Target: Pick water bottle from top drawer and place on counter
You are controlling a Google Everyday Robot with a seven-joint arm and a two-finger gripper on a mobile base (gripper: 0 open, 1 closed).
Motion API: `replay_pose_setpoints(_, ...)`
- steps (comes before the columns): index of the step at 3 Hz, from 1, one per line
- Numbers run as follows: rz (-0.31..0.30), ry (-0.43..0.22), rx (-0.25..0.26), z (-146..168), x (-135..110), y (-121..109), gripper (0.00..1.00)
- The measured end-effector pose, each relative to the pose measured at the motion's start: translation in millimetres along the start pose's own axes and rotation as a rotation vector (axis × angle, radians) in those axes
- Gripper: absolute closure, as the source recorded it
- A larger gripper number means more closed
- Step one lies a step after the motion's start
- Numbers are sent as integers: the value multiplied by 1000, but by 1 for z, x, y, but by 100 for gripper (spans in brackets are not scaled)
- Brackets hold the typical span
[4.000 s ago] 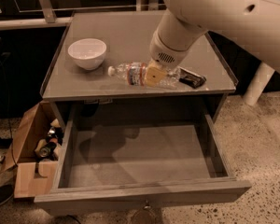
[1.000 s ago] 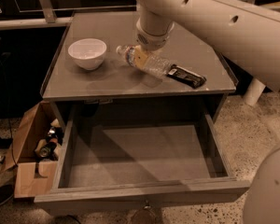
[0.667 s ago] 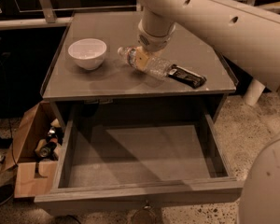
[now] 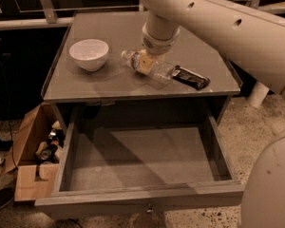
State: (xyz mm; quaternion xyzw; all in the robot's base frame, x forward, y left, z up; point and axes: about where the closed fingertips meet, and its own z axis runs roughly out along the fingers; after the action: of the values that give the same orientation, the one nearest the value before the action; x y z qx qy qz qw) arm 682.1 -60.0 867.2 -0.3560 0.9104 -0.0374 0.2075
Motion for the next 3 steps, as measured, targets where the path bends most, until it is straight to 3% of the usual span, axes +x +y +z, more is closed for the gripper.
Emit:
replay_pose_setpoints(1, 0, 0, 0, 0, 0, 0, 82)
replay_pose_setpoints(3, 0, 0, 0, 0, 0, 0, 35)
